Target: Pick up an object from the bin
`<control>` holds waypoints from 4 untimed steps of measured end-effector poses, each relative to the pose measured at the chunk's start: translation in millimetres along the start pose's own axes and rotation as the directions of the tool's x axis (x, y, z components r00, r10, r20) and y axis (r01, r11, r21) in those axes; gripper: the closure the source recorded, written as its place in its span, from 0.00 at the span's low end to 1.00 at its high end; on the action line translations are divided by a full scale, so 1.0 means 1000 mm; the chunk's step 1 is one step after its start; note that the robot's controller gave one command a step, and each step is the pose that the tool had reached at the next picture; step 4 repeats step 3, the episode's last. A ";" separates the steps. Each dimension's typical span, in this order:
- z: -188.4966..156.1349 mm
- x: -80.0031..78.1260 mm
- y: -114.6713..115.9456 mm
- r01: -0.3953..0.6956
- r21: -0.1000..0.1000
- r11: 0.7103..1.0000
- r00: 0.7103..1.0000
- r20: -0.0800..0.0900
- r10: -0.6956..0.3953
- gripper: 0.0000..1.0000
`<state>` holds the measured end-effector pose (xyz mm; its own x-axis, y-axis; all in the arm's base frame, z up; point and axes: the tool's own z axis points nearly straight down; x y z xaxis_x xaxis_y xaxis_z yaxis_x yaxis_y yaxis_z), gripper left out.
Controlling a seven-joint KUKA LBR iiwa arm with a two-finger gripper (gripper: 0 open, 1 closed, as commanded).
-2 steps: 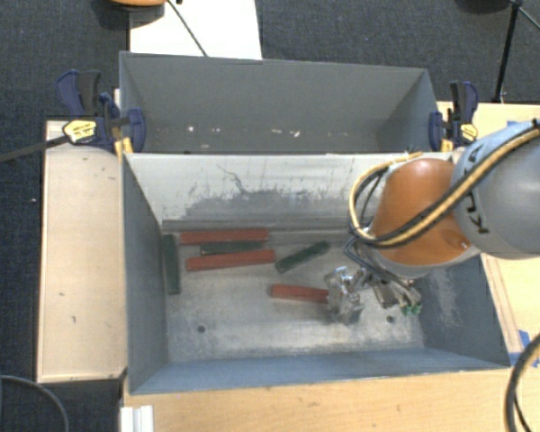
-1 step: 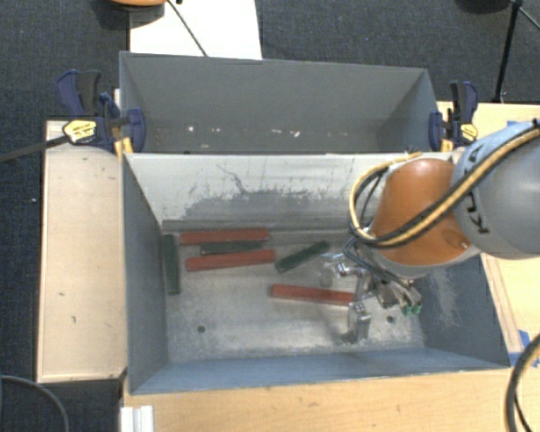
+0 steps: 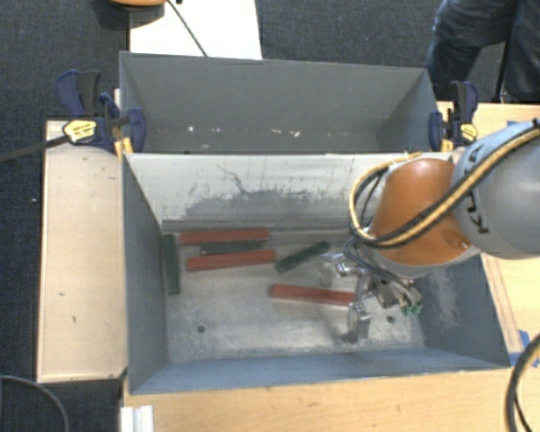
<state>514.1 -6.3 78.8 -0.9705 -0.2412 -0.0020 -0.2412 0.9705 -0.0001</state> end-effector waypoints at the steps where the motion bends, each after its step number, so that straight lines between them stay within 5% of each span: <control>1: 0.008 -0.062 -0.039 -0.033 0.001 0.999 0.999 0.003 0.033 1.00; 2: 0.008 -0.062 -0.039 -0.033 0.001 0.999 0.999 0.003 0.033 1.00; 3: -0.132 -0.064 -0.065 -0.012 0.001 1.000 1.000 0.002 0.012 1.00; 4: -0.132 -0.064 -0.065 -0.012 0.001 1.000 1.000 0.002 0.012 1.00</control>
Offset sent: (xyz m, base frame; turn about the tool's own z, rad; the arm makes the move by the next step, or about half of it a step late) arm 0.0000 0.0000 0.0000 0.0000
